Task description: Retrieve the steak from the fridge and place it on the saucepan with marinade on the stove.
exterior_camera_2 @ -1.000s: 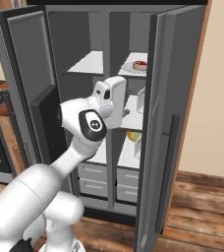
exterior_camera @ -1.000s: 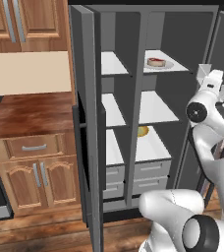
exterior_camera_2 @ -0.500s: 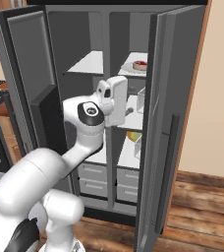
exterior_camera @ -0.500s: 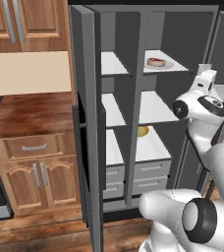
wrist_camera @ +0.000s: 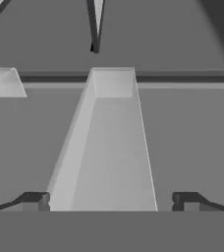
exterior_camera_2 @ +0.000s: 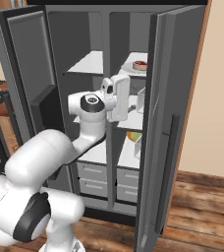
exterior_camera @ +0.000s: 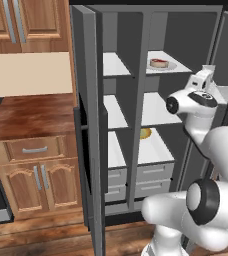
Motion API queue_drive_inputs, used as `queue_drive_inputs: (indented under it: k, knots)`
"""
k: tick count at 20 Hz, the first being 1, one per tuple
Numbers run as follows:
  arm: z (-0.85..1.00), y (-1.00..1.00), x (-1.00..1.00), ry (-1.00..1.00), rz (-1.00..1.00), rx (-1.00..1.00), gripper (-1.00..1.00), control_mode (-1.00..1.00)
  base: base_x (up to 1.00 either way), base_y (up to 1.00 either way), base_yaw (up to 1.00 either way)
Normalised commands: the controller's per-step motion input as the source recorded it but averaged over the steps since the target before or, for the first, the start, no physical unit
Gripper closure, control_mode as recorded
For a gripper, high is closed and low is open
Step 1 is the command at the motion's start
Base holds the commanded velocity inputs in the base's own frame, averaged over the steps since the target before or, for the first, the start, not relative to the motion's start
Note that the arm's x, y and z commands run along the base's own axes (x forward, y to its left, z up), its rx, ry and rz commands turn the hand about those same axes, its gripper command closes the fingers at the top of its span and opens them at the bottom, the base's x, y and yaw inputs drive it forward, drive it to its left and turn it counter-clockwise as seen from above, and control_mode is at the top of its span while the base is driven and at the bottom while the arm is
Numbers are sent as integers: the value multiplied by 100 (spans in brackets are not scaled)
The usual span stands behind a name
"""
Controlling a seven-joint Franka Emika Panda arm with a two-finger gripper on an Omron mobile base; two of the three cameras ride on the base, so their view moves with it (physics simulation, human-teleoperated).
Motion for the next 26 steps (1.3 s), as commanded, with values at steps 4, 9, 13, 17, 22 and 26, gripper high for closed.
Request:
queue_drive_inputs:
  k: [4,9,13,17,22,26]
  knots:
    - [-3,-22,35,1,-5,0,-100,-100,0,0,0]
    - [-5,-45,25,0,-8,0,-100,-100,0,0,0]
    - [-13,-59,22,0,-10,0,-100,-100,0,0,0]
    - [-16,-66,20,1,-10,0,-100,-100,0,0,0]
    - [-21,-99,4,1,-11,0,-100,-100,0,0,0]
    - [-19,-100,0,0,-8,0,-100,-100,0,0,0]
